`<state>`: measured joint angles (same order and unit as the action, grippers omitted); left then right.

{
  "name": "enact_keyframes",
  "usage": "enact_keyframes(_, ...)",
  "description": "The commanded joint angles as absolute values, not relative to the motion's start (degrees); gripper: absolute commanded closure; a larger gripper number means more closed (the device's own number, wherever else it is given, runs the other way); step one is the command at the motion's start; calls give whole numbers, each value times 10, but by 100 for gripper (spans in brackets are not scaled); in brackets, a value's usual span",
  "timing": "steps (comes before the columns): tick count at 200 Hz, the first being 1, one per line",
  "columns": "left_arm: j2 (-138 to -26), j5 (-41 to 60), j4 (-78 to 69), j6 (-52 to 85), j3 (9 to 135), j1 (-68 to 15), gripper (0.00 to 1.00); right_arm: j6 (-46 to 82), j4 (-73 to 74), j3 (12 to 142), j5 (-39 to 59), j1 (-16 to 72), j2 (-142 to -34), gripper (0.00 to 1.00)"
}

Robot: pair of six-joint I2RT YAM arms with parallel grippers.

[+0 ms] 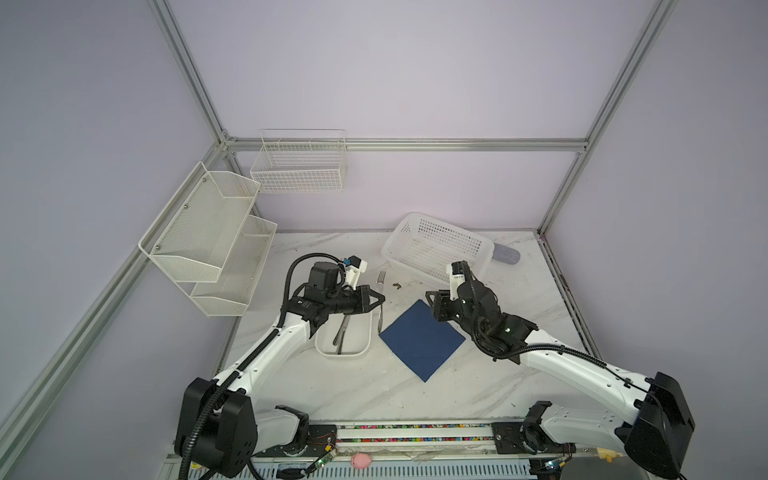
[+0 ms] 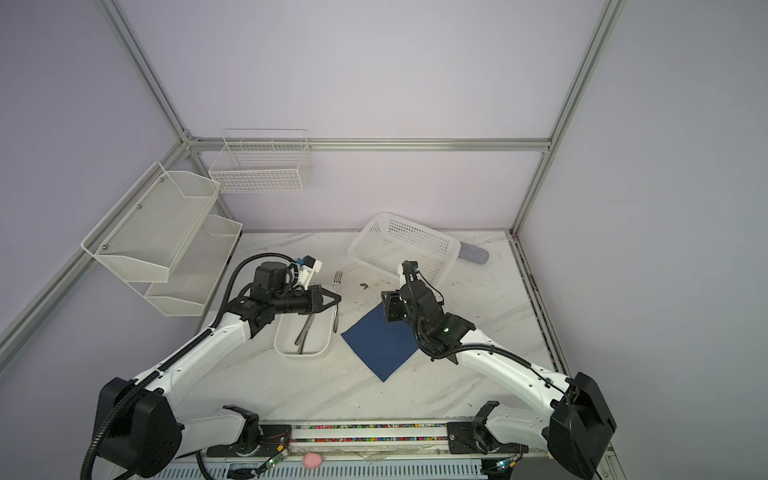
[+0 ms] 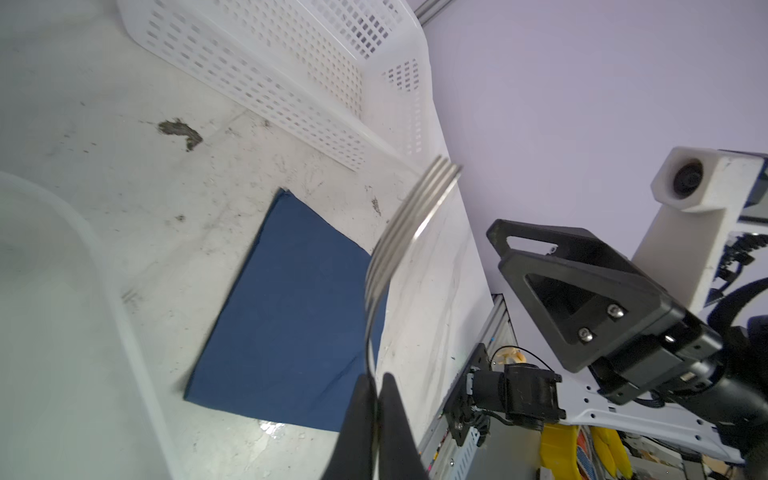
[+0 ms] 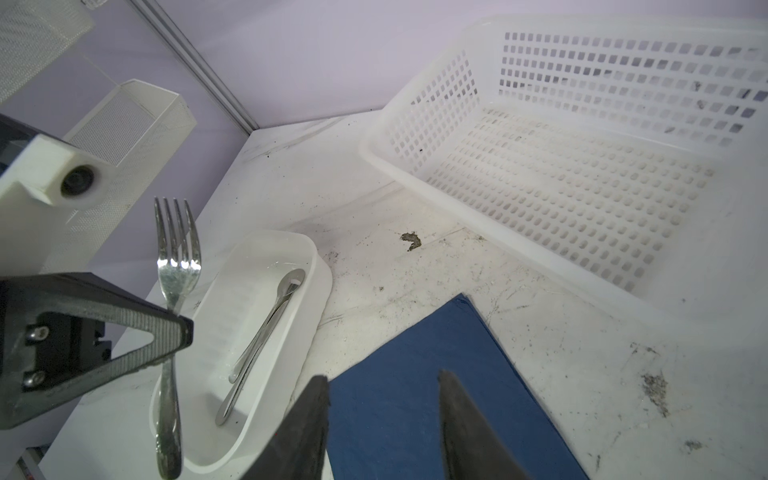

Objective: Place the utensils on the paper napkin and roll it up
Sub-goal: 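Lift the fork with the left gripper and carry it over the napkin, then lower the fork onto the blue napkin with the left gripper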

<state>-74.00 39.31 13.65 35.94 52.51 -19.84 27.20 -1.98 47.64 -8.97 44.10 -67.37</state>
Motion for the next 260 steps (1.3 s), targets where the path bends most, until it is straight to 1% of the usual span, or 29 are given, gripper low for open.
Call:
enact_keyframes(1, -773, 420, 11, 470, 497, -233, 100, 360, -26, 433, -115, 427, -629, 55)
enact_keyframes(12, -804, 424, -27, 507, 500, -259, 100, 389, -19, 405, -109, 421, -609, 55)
enact_keyframes(20, -847, 419, -44, 527, 509, -283, 100, 406, -17, 387, -100, 414, -597, 55)
enact_keyframes(35, -898, 404, -66, 551, 529, -319, 100, 424, -20, 366, -66, 390, -583, 55)
enact_keyframes(51, -940, 388, -79, 578, 546, -342, 100, 432, -20, 349, -31, 366, -567, 55)
enact_keyframes(70, -976, 375, -121, 612, 549, -360, 100, 436, -23, 333, -21, 352, -549, 55)
enact_keyframes(118, -1043, 367, -143, 629, 575, -370, 100, 426, -41, 332, -40, 350, -547, 55)
enact_keyframes(178, -1080, 375, -139, 625, 606, -376, 100, 409, -49, 344, -49, 350, -565, 55)
enact_keyframes(260, -1123, 362, -117, 621, 643, -377, 99, 406, -47, 346, -49, 350, -574, 55)
